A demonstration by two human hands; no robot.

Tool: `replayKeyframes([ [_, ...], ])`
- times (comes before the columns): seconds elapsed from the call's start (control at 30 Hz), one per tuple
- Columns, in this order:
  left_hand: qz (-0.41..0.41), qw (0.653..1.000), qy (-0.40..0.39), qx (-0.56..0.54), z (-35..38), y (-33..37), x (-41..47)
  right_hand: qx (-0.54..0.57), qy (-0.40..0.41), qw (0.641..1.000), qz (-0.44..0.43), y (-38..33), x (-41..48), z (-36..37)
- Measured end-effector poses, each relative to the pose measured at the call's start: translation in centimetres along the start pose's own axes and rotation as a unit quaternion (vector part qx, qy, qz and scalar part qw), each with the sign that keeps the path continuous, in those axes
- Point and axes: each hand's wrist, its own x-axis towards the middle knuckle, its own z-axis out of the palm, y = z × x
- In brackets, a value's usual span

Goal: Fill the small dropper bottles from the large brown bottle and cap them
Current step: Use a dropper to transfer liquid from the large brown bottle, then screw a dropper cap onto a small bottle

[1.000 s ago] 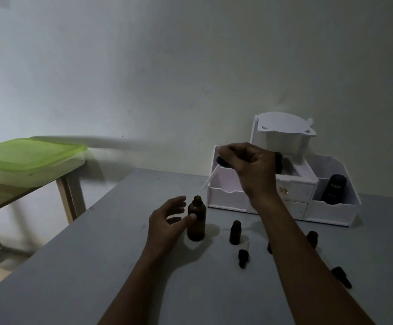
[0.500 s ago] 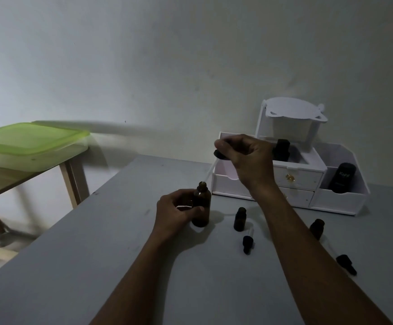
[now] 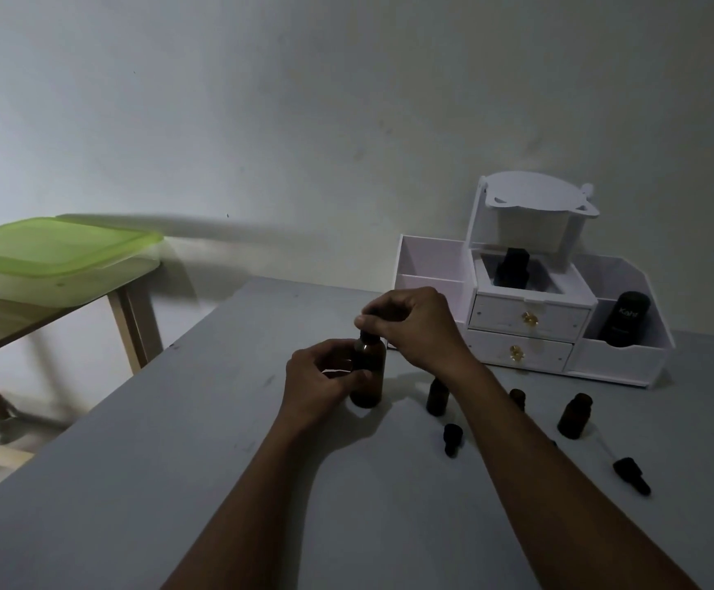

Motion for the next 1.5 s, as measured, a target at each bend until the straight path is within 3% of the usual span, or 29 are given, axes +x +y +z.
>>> replayKeyframes([
  [0.23,0.016,1.000,0.006,0.012,-0.3,0.1,-0.1,0.022,0.000,1.000,0.006,-0.7,-0.3,-1.2],
  [0.37,0.100,0.985,0.122,0.067,0.0,1.1,0.0,0.011,0.029,0.999,-0.019,-1.0,-1.6,-5.2],
  [0.5,0.189,0.960,0.190,0.085,1.2,3.2,-0.8,-0.077,-0.101,0.992,-0.012,-0.4,-4.9,-7.8],
  [0.63,0.225,0.964,0.122,0.067,3.1,4.8,-2.0,-0.242,-0.249,0.938,-0.001,1.4,-8.2,-7.7],
  [0.73,0.142,0.988,0.004,0.053,4.8,4.4,-2.2,-0.338,-0.306,0.889,-0.029,2.6,-9.8,-6.9],
  [0.87,0.038,0.992,-0.080,0.088,6.6,2.9,-2.6,-0.365,-0.321,0.870,-0.083,3.6,-10.6,-6.2],
  [0.93,0.003,0.992,-0.090,0.085,7.2,2.5,-2.9,-0.354,-0.312,0.877,-0.096,3.5,-10.6,-6.6],
  [1.03,-0.058,0.993,-0.084,0.056,7.7,2.3,-2.8,-0.254,-0.254,0.932,-0.050,2.1,-9.5,-8.4],
  [1.17,-0.097,0.990,-0.086,0.050,8.0,1.8,-2.3,-0.083,-0.075,0.993,-0.028,1.0,-6.9,-10.7],
  [1.3,-0.093,0.989,-0.086,0.073,8.7,1.7,-2.2,-0.014,0.050,0.999,0.010,2.2,-5.7,-9.9],
  [1.5,-0.063,0.989,-0.086,0.098,9.2,1.8,-2.2,-0.017,0.076,0.997,0.028,4.0,-5.7,-8.1],
])
